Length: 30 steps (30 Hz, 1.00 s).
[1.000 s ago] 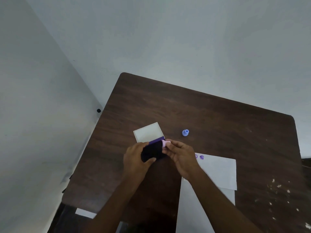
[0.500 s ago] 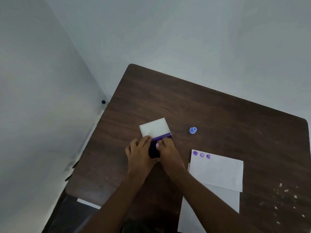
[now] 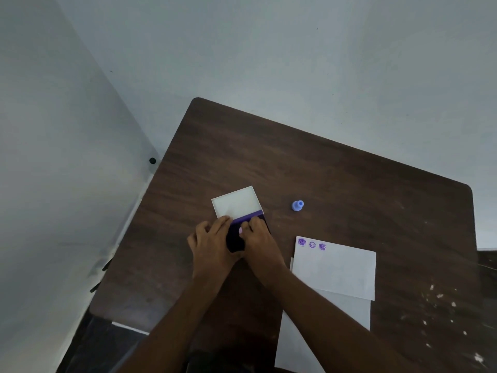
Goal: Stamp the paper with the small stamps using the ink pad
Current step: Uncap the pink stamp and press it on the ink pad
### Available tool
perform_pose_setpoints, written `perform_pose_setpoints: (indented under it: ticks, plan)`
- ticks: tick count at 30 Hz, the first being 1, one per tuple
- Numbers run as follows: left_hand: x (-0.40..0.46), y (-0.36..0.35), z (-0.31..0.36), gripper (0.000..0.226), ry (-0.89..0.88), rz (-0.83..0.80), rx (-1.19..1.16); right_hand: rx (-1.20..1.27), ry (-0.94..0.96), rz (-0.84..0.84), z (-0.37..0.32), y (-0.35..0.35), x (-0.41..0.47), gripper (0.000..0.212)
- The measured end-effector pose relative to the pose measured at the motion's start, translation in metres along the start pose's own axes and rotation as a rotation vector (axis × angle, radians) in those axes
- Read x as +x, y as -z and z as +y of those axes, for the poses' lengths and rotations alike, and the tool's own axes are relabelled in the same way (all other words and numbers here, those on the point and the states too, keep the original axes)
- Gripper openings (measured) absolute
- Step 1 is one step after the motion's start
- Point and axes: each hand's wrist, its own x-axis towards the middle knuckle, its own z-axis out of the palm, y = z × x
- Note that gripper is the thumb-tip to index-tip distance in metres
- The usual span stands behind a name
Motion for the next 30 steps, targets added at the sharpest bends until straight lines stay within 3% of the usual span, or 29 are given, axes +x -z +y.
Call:
perform_pose_setpoints:
  ticks: [30]
  plan:
    - [-0.0010, 0.0087, 0.0059, 0.082, 0.003, -0.024, 0.041, -0.105, -0.033, -0.075, -0.0026, -0.0007, 0.0050, 0.055]
